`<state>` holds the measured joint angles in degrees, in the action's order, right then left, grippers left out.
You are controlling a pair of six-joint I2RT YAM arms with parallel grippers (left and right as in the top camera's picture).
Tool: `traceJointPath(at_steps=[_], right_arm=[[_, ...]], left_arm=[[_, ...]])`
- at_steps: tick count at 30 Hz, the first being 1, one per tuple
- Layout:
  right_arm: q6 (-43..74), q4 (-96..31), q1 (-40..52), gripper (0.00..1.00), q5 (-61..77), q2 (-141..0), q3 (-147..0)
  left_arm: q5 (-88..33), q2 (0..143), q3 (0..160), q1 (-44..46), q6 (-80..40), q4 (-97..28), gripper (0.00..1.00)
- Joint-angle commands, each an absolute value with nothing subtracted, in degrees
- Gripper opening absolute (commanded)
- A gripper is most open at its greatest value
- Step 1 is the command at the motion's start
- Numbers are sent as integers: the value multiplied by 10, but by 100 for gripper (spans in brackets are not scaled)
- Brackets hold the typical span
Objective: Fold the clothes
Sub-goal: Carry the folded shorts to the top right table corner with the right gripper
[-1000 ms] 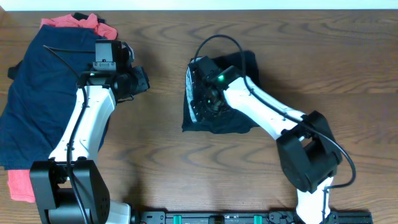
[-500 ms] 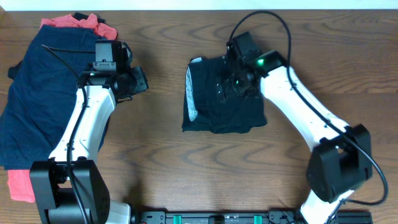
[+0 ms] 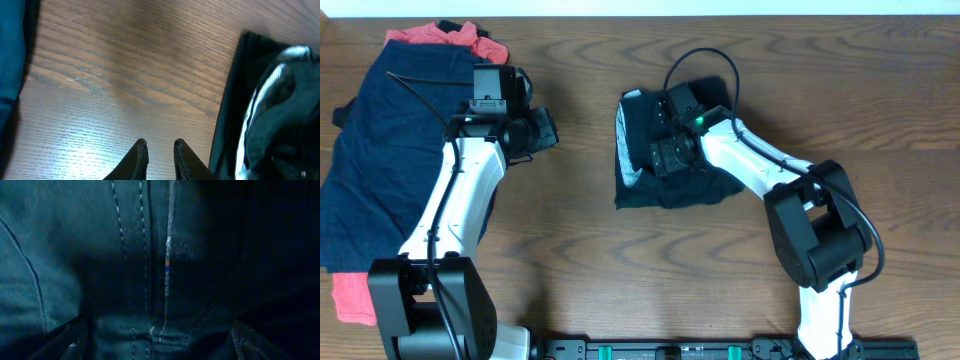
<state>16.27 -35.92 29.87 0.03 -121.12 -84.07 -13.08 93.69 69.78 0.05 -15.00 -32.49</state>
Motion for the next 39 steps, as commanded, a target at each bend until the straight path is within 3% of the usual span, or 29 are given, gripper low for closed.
traceJointPath(at_steps=[1, 12, 24, 39], right_arm=[[164, -333, 281, 91, -18, -1287, -836], [167, -286, 117, 91, -17, -1340, -836], [77, -164, -93, 87, -15, -1340, -836], [30, 47, -175, 89, -50, -1340, -836]], left_arm=[[-124, 944, 694, 0, -147, -326, 21], [-124, 944, 694, 0, -147, -327, 21], [-124, 944, 694, 0, -147, -316, 21], [-124, 944, 694, 0, -147, -294, 21]])
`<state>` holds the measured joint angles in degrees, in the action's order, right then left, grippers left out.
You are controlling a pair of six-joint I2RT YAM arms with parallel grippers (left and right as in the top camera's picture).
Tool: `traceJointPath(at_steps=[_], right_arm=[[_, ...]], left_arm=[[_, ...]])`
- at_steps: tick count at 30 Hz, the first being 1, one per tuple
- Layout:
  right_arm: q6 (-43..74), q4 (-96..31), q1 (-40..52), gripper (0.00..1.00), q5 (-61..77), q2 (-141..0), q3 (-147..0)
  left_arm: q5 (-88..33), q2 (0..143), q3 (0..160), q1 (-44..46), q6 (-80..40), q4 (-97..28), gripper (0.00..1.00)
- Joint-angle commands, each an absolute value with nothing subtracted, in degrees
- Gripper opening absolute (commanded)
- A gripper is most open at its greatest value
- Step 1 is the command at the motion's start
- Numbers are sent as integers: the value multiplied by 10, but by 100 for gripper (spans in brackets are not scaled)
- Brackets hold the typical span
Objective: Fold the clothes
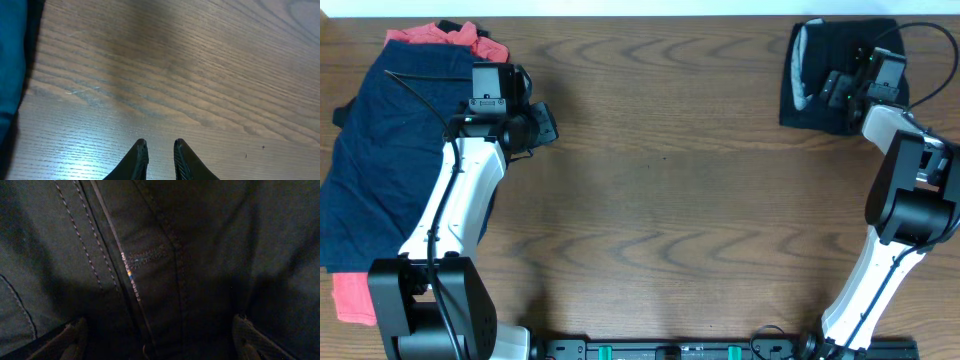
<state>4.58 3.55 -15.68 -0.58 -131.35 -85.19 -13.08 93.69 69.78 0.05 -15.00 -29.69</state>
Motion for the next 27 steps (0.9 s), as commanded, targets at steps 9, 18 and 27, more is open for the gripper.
traceJointPath(at_steps=[9, 18, 27], right_arm=[[20, 174, -193, 87, -67, -1341, -836], [-1, 195, -214, 93, -56, -1340, -836], [8, 43, -214, 99, 152, -1216, -837]], left_arm=[[-124, 944, 694, 0, -147, -293, 21], [-124, 944, 694, 0, -147, -293, 21], [-124, 944, 694, 0, -151, -293, 21]])
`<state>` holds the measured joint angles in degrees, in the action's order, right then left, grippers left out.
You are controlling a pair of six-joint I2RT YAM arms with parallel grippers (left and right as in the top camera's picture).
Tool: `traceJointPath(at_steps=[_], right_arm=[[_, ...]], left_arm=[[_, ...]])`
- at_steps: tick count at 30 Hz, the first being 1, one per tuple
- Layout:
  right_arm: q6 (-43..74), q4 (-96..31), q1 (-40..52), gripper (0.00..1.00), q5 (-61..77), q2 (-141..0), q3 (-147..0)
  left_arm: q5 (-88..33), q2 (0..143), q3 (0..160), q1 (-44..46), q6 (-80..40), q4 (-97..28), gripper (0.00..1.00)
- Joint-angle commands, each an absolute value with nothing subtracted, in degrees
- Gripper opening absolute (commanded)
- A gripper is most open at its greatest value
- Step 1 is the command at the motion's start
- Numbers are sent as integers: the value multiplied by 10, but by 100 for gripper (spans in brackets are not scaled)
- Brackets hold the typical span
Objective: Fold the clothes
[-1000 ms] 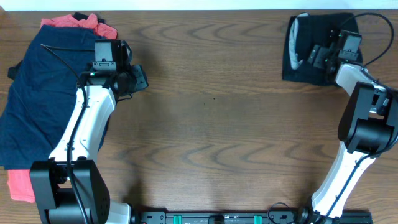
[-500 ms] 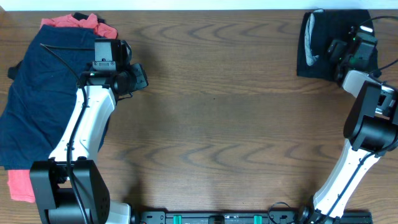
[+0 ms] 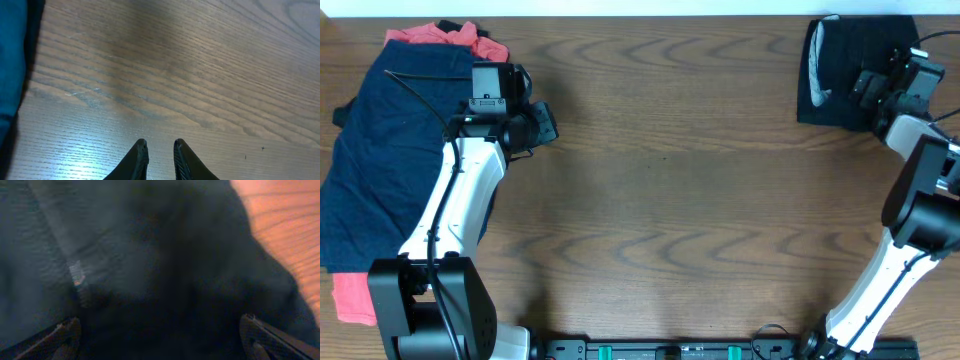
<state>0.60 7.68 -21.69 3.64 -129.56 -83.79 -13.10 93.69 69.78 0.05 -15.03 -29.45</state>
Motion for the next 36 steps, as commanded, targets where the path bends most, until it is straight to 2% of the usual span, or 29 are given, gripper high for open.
traceJointPath(at_steps=[1, 8, 14, 21, 27, 36], right_arm=[[8, 17, -213, 99, 177, -1199, -837], [2, -165, -193, 99, 199, -1156, -836], [-26, -222, -164, 99, 196, -1197, -835], [-33, -222, -157, 96, 168, -1238, -835], [-60, -202, -160, 97, 75, -1256, -835], [-81, -148, -166, 98, 60, -1267, -835]], left_arm=[[-124, 944, 694, 0, -151, -293, 21], [-124, 944, 694, 0, -151, -293, 21], [-124, 944, 694, 0, -151, -293, 21], [-124, 944, 694, 0, -151, -295, 21], [-124, 944, 694, 0, -151, -295, 22], [-124, 944, 694, 0, -151, -295, 22]])
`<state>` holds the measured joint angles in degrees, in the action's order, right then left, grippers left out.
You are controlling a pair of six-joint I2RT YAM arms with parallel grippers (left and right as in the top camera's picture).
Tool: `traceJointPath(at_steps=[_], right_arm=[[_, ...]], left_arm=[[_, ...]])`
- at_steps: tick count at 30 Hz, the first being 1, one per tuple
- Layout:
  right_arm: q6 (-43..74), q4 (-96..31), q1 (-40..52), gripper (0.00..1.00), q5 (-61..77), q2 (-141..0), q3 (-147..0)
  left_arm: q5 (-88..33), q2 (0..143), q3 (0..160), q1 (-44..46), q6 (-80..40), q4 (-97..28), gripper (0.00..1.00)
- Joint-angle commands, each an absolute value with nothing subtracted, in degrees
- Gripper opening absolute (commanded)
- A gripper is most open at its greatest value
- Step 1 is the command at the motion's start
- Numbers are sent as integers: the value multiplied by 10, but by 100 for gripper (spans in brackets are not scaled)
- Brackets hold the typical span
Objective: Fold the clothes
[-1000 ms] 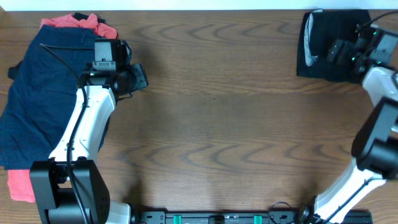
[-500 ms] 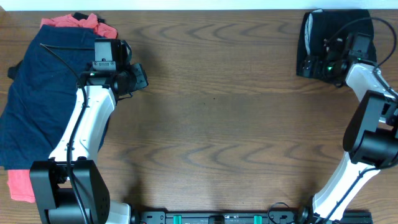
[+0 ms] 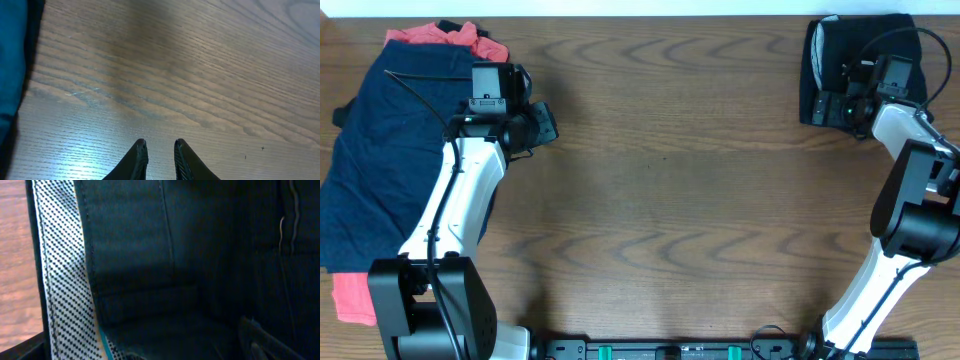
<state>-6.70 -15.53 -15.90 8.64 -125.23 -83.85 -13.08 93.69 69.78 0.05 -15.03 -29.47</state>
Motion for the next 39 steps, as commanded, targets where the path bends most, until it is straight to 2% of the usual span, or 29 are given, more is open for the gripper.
traceJointPath(at_steps=[1, 10, 13, 14, 16, 17, 18, 19, 21, 27, 33, 39], right_arm=[[-81, -142, -166, 98, 57, -1267, -835], [-99, -128, -182, 98, 54, -1267, -836], [-99, -131, -183, 90, 75, -1265, -836], [-99, -132, -183, 88, 88, -1261, -836], [-92, -136, -183, 89, 108, -1243, -836], [-85, -138, -183, 90, 110, -1233, -836], [-77, -141, -183, 92, 110, -1212, -836], [-75, -145, -183, 94, 110, -1194, -836], [-75, -158, -183, 99, 110, -1147, -836], [-71, -232, -183, 99, 110, -973, -836], [12, -302, -175, 99, 110, -810, -836], [12, -307, -176, 99, 110, -718, -836]], left_arm=[[-124, 944, 694, 0, -151, -295, 22], [-124, 944, 694, 0, -151, -295, 22], [-124, 944, 694, 0, -151, -295, 22], [-124, 944, 694, 0, -151, -295, 28], [-124, 944, 694, 0, -151, -295, 52], [-124, 944, 694, 0, -151, -295, 74], [-124, 944, 694, 0, -151, -295, 92], [-124, 944, 694, 0, -151, -295, 99], [-124, 944, 694, 0, -151, -295, 98], [-124, 944, 694, 0, -151, -295, 98], [-124, 944, 694, 0, -151, -295, 98], [-124, 944, 694, 0, -151, -295, 98]])
